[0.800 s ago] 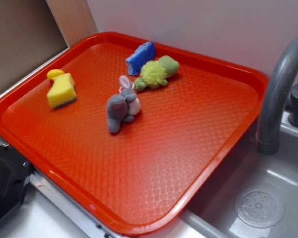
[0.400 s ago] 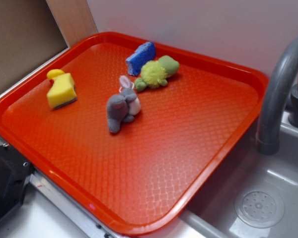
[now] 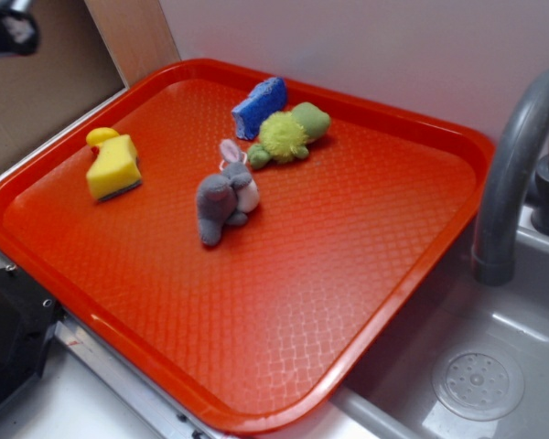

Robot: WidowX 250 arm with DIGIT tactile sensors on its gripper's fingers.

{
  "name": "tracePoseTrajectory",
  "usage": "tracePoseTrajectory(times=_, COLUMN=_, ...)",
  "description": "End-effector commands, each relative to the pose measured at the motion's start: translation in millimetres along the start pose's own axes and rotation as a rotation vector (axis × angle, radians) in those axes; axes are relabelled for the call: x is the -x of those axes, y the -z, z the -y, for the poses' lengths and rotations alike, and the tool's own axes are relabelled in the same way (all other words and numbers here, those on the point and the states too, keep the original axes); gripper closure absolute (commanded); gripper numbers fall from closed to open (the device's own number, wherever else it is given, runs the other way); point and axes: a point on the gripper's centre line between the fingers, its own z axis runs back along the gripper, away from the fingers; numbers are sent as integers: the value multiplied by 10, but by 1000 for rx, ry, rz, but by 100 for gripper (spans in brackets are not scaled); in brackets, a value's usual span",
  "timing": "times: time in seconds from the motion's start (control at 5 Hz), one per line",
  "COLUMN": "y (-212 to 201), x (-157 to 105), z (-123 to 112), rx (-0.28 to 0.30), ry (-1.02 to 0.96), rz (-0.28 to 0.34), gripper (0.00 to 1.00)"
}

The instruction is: Grab the green sponge.

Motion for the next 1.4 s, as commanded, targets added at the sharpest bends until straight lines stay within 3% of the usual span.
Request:
tracePoseTrajectory(times=0.0, y=533, x=-425, z=-258, rx=-13, ry=-188, rz=-5, gripper=0)
tracePoseTrajectory(times=0.6, y=1487, x=-664, z=-261, rx=22, ry=-78, rz=9, gripper=0)
tracePoseTrajectory(times=0.8, y=1687, x=-723, z=-205, rx=-30, ry=-56, rz=-16, gripper=0)
tracePoseTrajectory(times=1.2, y=1916, x=-639, z=-157, rx=-21, ry=-31, rz=-66, gripper=0)
